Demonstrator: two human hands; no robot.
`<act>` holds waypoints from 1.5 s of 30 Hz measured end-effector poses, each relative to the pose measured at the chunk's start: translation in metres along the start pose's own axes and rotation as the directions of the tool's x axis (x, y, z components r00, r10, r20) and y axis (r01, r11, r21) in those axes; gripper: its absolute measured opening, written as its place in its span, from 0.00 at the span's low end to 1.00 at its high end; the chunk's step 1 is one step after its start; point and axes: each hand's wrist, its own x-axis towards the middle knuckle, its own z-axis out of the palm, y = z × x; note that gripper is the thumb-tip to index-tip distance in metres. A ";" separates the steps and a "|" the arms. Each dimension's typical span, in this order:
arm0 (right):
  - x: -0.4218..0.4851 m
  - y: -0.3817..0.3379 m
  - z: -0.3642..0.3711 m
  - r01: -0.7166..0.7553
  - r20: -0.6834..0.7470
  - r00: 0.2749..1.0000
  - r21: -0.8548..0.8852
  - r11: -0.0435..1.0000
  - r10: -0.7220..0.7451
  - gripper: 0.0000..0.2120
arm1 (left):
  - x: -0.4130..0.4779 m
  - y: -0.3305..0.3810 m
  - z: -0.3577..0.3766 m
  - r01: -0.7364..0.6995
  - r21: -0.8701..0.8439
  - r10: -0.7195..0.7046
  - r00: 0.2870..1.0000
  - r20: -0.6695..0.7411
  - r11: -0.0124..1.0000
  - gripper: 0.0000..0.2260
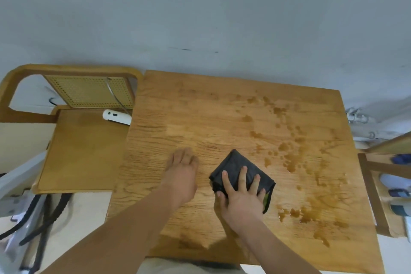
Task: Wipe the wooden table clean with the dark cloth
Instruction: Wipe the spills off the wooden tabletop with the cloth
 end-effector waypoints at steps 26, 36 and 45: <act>0.173 0.018 -0.142 0.220 -0.031 0.973 -0.163 0.962 -0.228 0.32 | 0.147 -0.011 -0.080 0.193 -0.050 -0.186 0.976 0.110 0.980 0.52; 0.187 0.038 -0.168 0.379 0.049 0.922 -0.303 0.874 -0.383 0.29 | 0.157 -0.008 -0.088 0.226 -0.024 -0.220 0.964 0.151 0.974 0.52; 0.234 0.021 -0.201 0.238 -0.033 0.969 -0.141 0.961 -0.245 0.33 | 0.149 -0.007 -0.085 0.235 -0.037 -0.227 0.962 0.153 0.971 0.52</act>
